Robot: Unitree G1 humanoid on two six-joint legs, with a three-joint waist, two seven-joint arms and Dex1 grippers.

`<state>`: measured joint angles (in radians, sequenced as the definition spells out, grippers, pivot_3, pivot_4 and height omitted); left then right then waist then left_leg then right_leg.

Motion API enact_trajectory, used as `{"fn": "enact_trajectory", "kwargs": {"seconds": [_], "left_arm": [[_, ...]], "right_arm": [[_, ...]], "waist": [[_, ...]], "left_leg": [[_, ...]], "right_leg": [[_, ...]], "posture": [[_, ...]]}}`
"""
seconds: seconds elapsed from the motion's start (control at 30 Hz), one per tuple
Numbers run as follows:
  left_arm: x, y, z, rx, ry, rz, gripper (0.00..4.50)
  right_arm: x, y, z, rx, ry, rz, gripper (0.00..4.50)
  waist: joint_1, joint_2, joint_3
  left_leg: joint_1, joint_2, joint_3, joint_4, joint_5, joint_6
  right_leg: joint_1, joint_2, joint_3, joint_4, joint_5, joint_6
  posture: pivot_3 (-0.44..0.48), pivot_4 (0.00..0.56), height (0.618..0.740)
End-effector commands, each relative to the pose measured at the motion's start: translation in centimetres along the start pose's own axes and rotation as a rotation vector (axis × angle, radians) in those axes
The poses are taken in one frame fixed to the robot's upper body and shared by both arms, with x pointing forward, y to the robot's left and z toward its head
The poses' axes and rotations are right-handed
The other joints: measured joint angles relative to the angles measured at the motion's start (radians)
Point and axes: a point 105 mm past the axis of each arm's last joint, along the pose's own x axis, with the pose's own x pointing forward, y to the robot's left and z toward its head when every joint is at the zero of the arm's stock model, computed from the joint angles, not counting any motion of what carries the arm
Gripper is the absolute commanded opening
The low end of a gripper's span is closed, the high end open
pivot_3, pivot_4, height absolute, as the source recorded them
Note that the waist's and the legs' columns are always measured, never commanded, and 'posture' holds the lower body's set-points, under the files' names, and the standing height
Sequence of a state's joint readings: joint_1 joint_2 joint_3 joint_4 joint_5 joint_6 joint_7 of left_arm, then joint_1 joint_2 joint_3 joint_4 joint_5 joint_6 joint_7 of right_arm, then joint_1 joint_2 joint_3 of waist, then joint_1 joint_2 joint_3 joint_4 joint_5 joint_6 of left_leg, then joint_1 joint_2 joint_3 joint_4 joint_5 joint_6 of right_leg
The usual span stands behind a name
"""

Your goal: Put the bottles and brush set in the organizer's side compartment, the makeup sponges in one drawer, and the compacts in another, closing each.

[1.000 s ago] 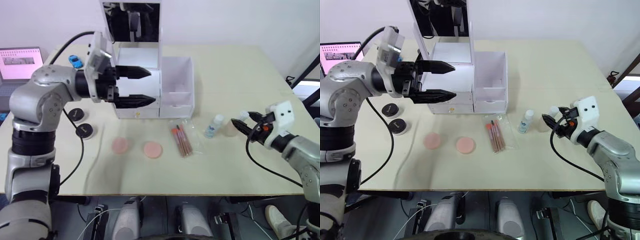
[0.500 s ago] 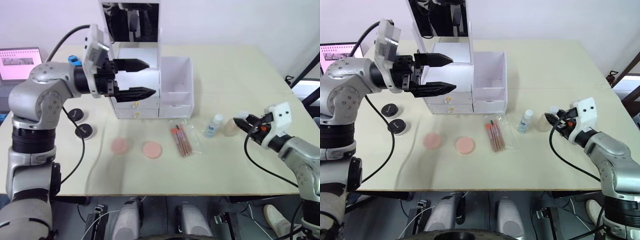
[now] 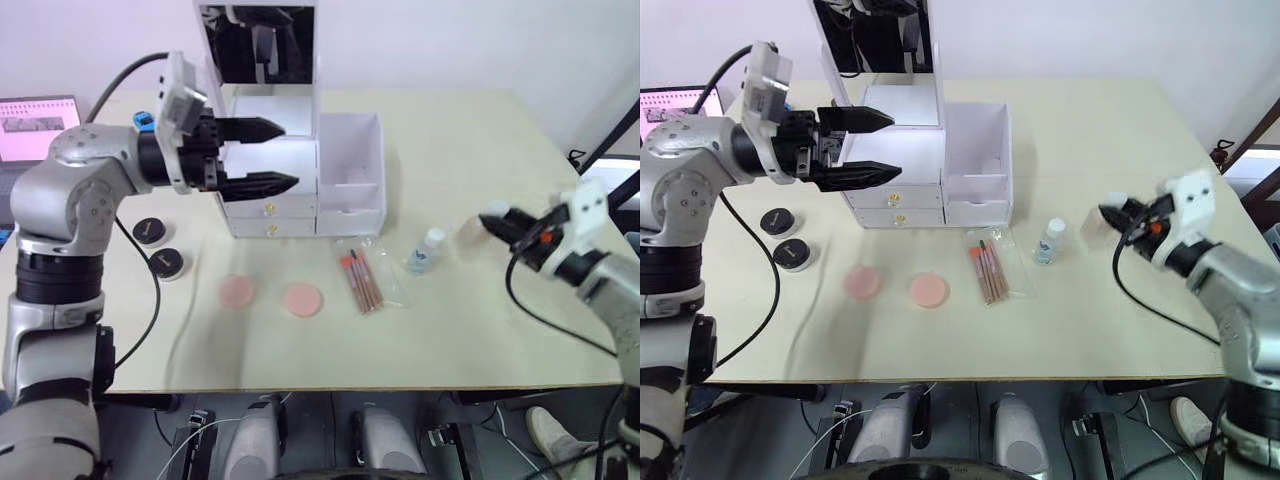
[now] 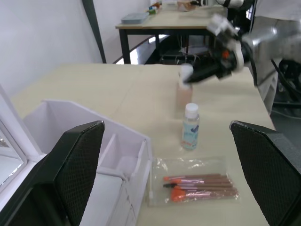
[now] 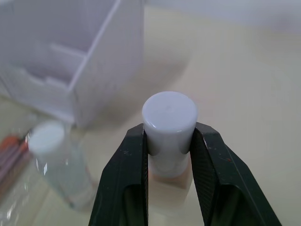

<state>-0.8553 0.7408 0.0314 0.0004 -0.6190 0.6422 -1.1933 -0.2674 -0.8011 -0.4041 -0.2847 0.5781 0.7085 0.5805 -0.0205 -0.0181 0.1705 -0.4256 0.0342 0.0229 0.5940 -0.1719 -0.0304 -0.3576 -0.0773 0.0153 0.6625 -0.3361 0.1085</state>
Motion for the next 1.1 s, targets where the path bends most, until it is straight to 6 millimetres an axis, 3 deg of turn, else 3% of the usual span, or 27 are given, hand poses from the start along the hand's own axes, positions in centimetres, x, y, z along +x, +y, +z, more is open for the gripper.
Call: {"fn": "enact_trajectory", "kwargs": {"seconds": [0.03,0.1,0.17,0.4,0.57,0.83,1.1], "left_arm": [[-1.1,0.1,0.0,0.027,-0.001,0.045,4.50],[-1.5,-0.1,-0.9,0.009,0.007,0.079,4.50],[-2.0,-0.3,-1.6,-0.006,0.019,0.110,4.50],[-2.4,-1.2,-0.2,0.005,-0.007,0.150,4.50],[-2.6,-1.5,0.0,0.014,0.005,0.169,4.50],[-2.3,-2.1,1.2,0.054,0.007,0.168,4.50],[-2.7,-2.2,0.8,0.060,0.033,0.183,4.50]], "right_arm": [[0.8,0.7,5.2,-0.129,-0.095,0.030,0.72],[3.1,0.9,7.8,-0.221,-0.130,-0.039,0.72],[5.2,2.1,10.2,-0.183,-0.170,-0.029,0.72],[8.0,5.8,11.5,-0.038,-0.124,0.064,0.72],[10.5,9.1,9.8,0.073,-0.087,0.095,0.72],[12.3,9.7,7.1,0.138,-0.015,-0.010,0.72],[13.1,10.4,4.0,0.158,0.069,-0.030,0.72]], "waist": [[0.000,0.001,0.000],[-0.001,0.000,0.000],[-0.006,0.001,0.000],[0.013,-0.001,0.001],[0.006,-0.001,0.001],[0.005,-0.001,0.001],[0.001,-0.001,0.000]], "left_leg": [[0.000,0.000,0.000,-0.001,0.000,0.000],[0.000,0.000,0.000,-0.002,0.000,0.000],[0.000,0.002,0.001,-0.002,0.000,0.000],[-0.009,0.003,0.000,-0.002,0.000,0.000],[-0.015,0.000,0.000,0.001,0.000,0.000],[-0.015,0.000,0.000,0.002,0.001,-0.001],[-0.013,0.000,0.000,0.002,0.001,-0.001]], "right_leg": [[0.000,0.000,0.000,0.000,0.000,0.000],[-0.001,0.000,0.000,0.000,0.000,0.000],[-0.004,0.000,0.001,0.001,0.000,-0.001],[-0.010,0.000,0.001,0.001,0.000,0.000],[-0.016,-0.001,0.001,0.003,0.002,0.002],[-0.016,0.000,0.001,0.004,0.002,0.002],[-0.015,0.001,0.001,0.004,0.003,0.002]], "posture": [[0.000,0.150,0.740],[0.000,0.150,0.740],[0.000,0.150,0.740],[0.000,0.150,0.740],[0.000,0.150,0.740],[0.000,0.150,0.740],[0.000,0.150,0.740]]}}
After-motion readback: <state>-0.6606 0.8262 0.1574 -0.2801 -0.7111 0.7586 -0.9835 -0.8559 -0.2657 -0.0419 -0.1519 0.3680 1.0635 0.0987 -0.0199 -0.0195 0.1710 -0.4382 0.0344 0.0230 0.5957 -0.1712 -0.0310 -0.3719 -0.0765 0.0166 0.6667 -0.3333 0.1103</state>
